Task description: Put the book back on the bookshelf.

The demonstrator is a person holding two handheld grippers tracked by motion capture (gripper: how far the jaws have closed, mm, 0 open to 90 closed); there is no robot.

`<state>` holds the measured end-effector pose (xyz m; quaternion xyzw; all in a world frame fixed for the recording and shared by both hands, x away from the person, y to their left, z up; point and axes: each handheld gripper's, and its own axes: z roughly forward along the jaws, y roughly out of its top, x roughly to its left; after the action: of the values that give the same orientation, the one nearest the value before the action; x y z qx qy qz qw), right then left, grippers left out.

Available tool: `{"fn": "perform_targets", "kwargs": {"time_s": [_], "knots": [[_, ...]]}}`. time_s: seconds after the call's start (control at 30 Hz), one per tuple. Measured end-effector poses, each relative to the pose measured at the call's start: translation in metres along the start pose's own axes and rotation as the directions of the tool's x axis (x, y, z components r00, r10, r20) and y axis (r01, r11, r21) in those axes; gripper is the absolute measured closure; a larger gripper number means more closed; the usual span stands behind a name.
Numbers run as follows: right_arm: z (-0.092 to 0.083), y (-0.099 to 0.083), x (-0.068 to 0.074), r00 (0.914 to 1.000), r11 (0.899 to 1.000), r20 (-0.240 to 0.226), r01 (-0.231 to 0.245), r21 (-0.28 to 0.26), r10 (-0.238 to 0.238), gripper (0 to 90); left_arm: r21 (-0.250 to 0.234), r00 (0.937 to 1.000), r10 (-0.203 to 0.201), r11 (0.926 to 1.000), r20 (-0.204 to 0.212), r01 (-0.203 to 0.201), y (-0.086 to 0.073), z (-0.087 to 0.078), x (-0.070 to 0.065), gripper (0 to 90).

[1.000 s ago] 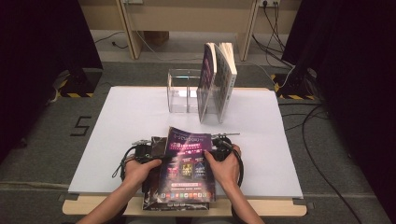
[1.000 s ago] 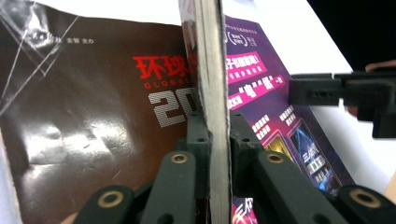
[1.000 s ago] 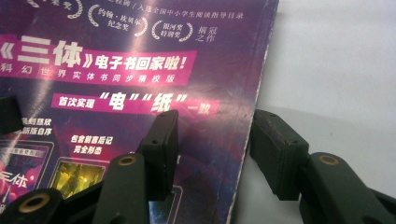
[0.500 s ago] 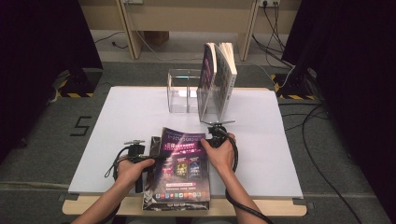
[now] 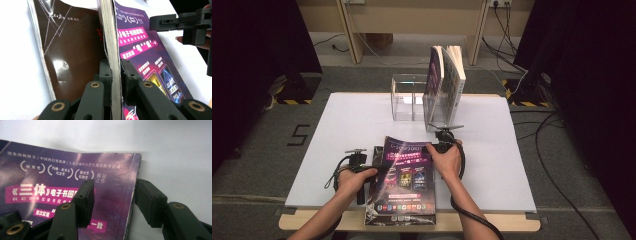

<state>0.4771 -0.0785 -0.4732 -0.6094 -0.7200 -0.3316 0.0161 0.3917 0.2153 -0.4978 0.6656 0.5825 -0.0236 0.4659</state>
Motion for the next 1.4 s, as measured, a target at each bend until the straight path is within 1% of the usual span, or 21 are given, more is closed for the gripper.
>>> {"fn": "perform_targets", "kwargs": {"time_s": [0.13, 0.2, 0.23, 0.33, 0.37, 0.4, 0.57, 0.63, 0.7, 0.77, 0.9, 0.93, 0.97, 1.07, 1.1, 1.13, 1.27, 1.3, 1.4], "knots": [[0.000, 0.000, -0.003, 0.9991, 0.999, -0.021, -0.036, -0.007, 0.035, 50.6, 0.000, 1.0000, -0.008, 1.0000, 0.003, 0.008, 0.001, 0.001, 0.002, 80.1], [0.000, -0.001, -0.005, 0.9990, 0.999, -0.032, -0.032, -0.015, 0.032, 51.9, 0.004, 1.0000, -0.009, 1.0000, 0.002, 0.009, 0.001, 0.002, 0.002, 80.1], [0.000, -0.002, -0.005, 0.9989, 0.999, -0.025, -0.041, -0.018, 0.041, 54.3, 0.004, 0.9999, -0.010, 0.9999, 0.000, 0.010, 0.001, 0.002, 0.002, 80.0], [-0.001, -0.004, -0.004, 0.9995, 0.999, -0.008, -0.031, -0.035, 0.031, 57.4, 0.007, 0.9999, -0.011, 0.9999, 0.001, 0.011, 0.002, 0.002, 0.002, 79.9], [0.000, -0.005, -0.004, 0.9998, 0.999, -0.003, -0.020, -0.042, 0.019, 58.0, 0.013, 1.0000, -0.009, 0.9999, 0.001, 0.009, 0.002, 0.002, 0.003, 79.9], [-0.001, -0.005, -0.002, 0.9994, 0.999, 0.004, -0.033, -0.040, 0.033, 58.5, 0.011, 0.9999, -0.011, 0.9999, 0.004, 0.011, 0.002, 0.002, 0.003, 79.9], [-0.001, -0.005, -0.003, 0.9989, 0.998, 0.006, -0.047, -0.036, 0.047, 58.8, 0.010, 0.9997, -0.022, 0.9997, 0.009, 0.022, 0.002, 0.002, 0.004, 79.9], [-0.002, -0.005, -0.003, 0.9985, 0.998, -0.004, -0.055, -0.030, 0.054, 59.0, 0.008, 0.9996, -0.027, 0.9996, 0.013, 0.026, 0.002, 0.002, 0.005, 79.9], [-0.003, -0.005, -0.003, 0.9969, 0.997, -0.012, -0.078, -0.025, 0.077, 59.4, 0.012, 0.9996, -0.025, 0.9996, 0.013, 0.025, 0.002, 0.002, 0.005, 79.9], [-0.004, -0.005, -0.005, 0.9940, 0.995, -0.036, -0.103, -0.012, 0.103, 59.9, 0.007, 0.9997, -0.019, 0.9998, 0.011, 0.019, 0.001, 0.003, 0.004, 79.8], [-0.004, -0.005, -0.004, 0.9961, 0.996, -0.027, -0.084, 0.005, 0.084, 61.1, 0.005, 0.9998, -0.014, 0.9999, 0.011, 0.014, 0.001, 0.003, 0.004, 79.7], [-0.005, -0.005, -0.003, 0.9967, 0.997, -0.018, -0.079, 0.006, 0.079, 61.8, 0.006, 0.9999, -0.013, 0.9999, 0.011, 0.013, 0.002, 0.003, 0.004, 79.7], [-0.005, -0.005, -0.002, 0.9983, 0.998, -0.010, -0.058, 0.001, 0.058, 62.7, 0.011, 0.9999, -0.012, 0.9999, 0.007, 0.012, 0.002, 0.003, 0.004, 79.7], [-0.011, -0.005, 0.002, 0.9989, 0.999, -0.008, -0.046, -0.011, 0.046, 65.8, 0.014, 0.9999, -0.011, 0.9998, 0.007, 0.011, 0.002, 0.003, 0.003, 79.7], [-0.014, -0.005, 0.002, 0.9991, 0.999, -0.022, -0.037, -0.022, 0.036, 66.5, 0.015, 0.9999, -0.012, 0.9998, 0.007, 0.012, 0.002, 0.003, 0.004, 79.7], [-0.017, -0.005, 0.003, 0.9986, 0.999, -0.032, -0.043, -0.028, 0.042, 67.0, 0.015, 0.9999, -0.013, 0.9998, 0.008, 0.013, 0.002, 0.003, 0.004, 79.7], [-0.023, -0.006, 0.006, 0.9979, 0.998, -0.057, -0.033, -0.049, 0.030, 68.3, 0.016, 0.9999, -0.013, 0.9998, 0.006, 0.013, 0.002, 0.003, 0.004, 79.6], [-0.023, -0.006, 0.006, 0.9981, 0.998, -0.058, -0.023, -0.051, 0.020, 68.5, 0.016, 0.9999, -0.013, 0.9998, 0.006, 0.013, 0.002, 0.003, 0.004, 79.7], [-0.023, -0.007, 0.007, 0.9985, 0.999, -0.052, -0.019, -0.040, 0.017, 68.9, 0.016, 0.9999, -0.013, 0.9998, 0.006, 0.013, 0.002, 0.003, 0.004, 79.6]]}}
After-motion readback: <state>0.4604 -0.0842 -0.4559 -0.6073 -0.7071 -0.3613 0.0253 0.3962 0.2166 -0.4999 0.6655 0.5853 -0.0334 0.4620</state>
